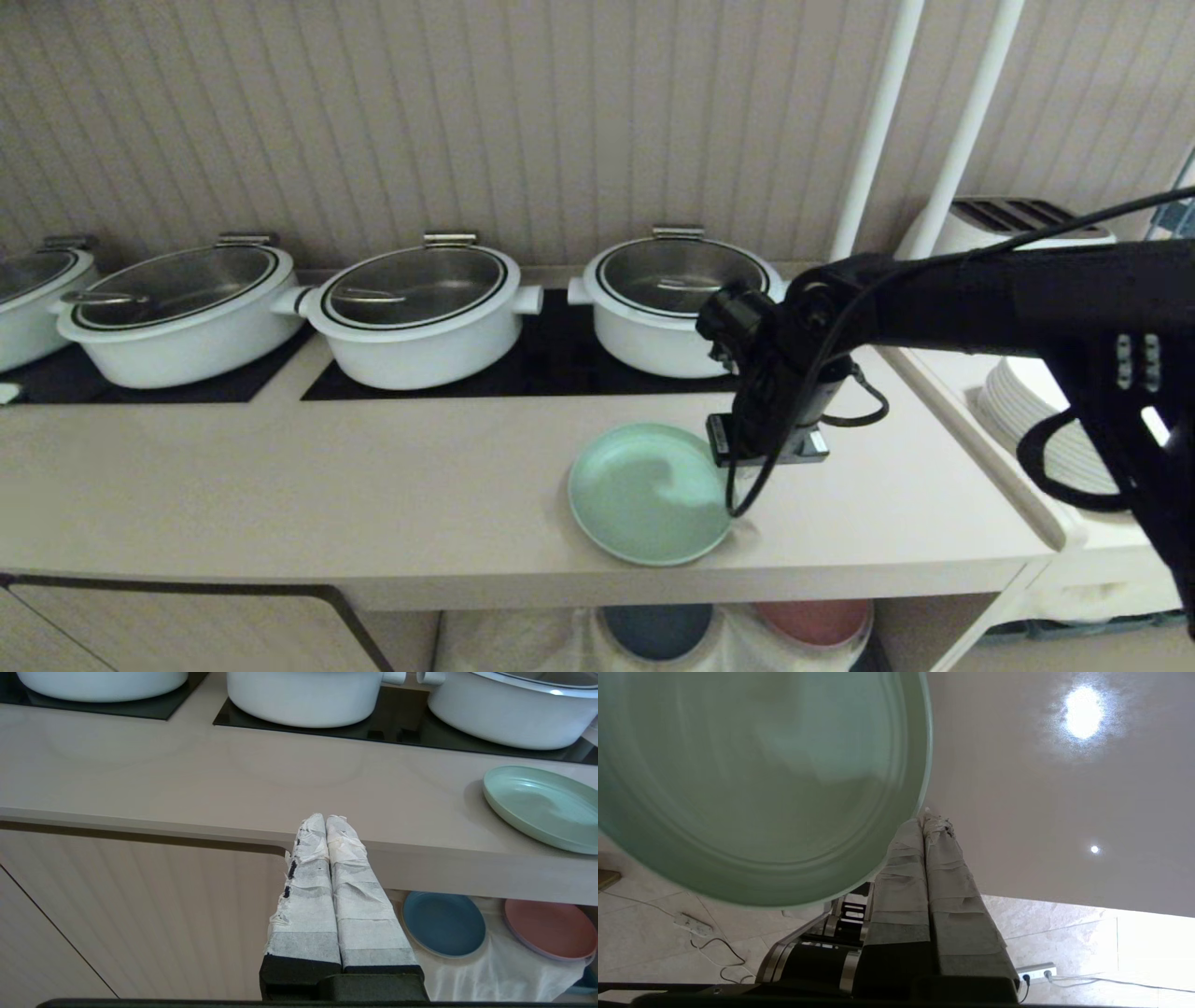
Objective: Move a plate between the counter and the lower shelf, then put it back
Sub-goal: Pick up the plate
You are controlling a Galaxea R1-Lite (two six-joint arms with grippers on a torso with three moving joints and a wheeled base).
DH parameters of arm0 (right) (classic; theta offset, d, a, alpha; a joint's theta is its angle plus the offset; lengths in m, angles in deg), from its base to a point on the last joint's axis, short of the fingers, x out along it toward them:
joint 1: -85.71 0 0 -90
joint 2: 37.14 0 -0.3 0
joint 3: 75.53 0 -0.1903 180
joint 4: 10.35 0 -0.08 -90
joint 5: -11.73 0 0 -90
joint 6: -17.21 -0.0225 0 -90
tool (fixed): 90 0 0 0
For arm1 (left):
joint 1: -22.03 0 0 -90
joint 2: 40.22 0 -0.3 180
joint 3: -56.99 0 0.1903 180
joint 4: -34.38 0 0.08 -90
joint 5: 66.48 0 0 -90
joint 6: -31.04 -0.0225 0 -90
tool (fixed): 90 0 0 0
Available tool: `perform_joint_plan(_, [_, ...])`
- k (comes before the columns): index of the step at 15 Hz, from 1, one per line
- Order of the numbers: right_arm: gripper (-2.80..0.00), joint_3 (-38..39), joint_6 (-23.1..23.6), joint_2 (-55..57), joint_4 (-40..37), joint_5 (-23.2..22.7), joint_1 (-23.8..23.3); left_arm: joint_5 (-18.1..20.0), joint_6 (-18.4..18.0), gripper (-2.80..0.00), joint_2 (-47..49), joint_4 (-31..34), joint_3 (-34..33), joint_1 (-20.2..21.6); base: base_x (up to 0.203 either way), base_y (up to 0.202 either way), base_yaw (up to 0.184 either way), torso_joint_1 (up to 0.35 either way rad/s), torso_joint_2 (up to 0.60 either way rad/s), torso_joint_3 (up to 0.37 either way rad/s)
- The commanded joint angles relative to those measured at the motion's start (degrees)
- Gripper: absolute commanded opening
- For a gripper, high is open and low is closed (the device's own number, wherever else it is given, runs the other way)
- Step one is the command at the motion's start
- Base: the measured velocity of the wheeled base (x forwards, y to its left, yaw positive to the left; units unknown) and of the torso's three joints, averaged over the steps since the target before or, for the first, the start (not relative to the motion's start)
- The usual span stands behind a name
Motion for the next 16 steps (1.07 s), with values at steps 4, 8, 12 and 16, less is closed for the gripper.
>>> perform_joint_plan(4, [-2.80,-0.1,0.0,0.9,0.0,0.1,-0.2,0.0,0.1,-2.80,0.0,0.0,0.0,0.0,0.000,0.000,0.000,0.000,0.00,0.000])
perform_joint_plan(8, [-2.80,-0.3,0.0,1.2,0.1,0.2,-0.4,0.0,0.0,-2.80,0.0,0.0,0.0,0.0,0.000,0.000,0.000,0.000,0.00,0.000])
perform_joint_plan(12, [-2.80,-0.3,0.1,1.3,0.5,0.1,-0.4,0.0,0.0,-2.80,0.0,0.0,0.0,0.0,0.000,0.000,0.000,0.000,0.00,0.000])
perform_joint_plan(16, [0.00,-0.3,0.0,1.3,0.5,0.2,-0.4,0.0,0.0,-2.80,0.0,0.0,0.0,0.0,0.000,0.000,0.000,0.000,0.00,0.000])
